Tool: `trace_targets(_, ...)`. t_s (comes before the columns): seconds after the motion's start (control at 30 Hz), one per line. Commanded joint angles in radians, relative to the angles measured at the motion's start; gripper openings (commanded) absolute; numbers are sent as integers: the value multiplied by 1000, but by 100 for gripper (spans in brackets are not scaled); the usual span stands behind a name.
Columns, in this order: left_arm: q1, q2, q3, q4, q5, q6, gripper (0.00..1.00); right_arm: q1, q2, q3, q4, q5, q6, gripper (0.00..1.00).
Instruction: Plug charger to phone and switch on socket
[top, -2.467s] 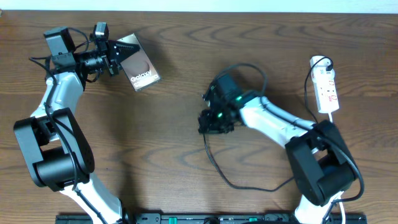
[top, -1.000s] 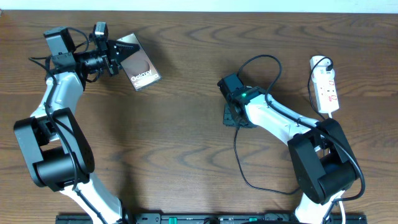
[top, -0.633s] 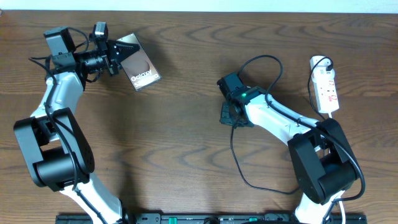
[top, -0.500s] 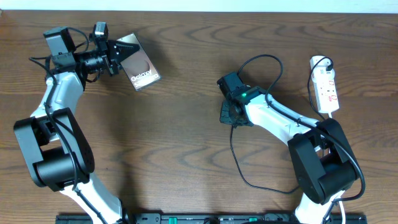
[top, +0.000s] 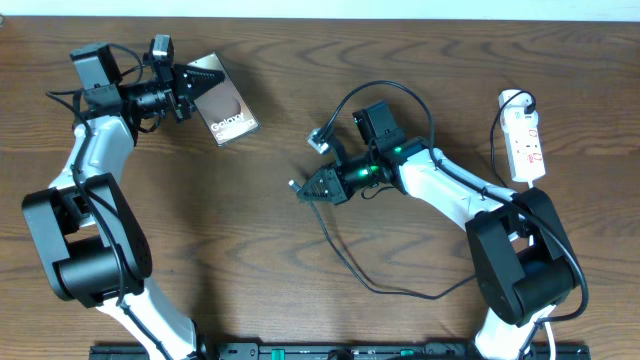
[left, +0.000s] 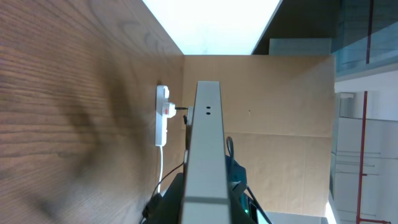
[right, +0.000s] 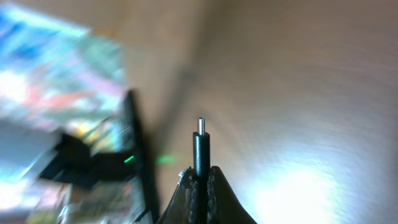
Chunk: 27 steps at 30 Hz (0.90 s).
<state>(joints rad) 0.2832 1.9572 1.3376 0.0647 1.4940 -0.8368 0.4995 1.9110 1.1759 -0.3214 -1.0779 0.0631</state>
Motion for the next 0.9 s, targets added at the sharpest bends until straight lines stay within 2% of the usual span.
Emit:
trace_targets(0.0, 2, 1, 8, 5, 32, 10, 7, 5, -1, 6, 40, -299, -146, 1)
trace_targets(0.13, 0, 1, 8, 5, 34, 10, 7, 5, -1, 6, 129, -341, -80, 1)
trace_targets(0.23, -8, 1, 8, 6, 40, 10, 7, 7, -1, 6, 257, -342, 63, 1)
trace_targets(0.47, -34, 1, 8, 28, 31, 9, 7, 7, -1, 6, 624, -256, 566, 1)
trace_targets(0.57, -34, 1, 8, 28, -11, -15, 7, 18, -1, 6, 706, -190, 747, 1)
trace_targets(0.7, -34, 1, 8, 52, -22, -19, 7, 24, -1, 6, 711, -101, 859, 1)
trace_targets(0.87, -34, 1, 8, 157, -29, -99, 7, 45, -1, 6, 737, -61, 864, 1)
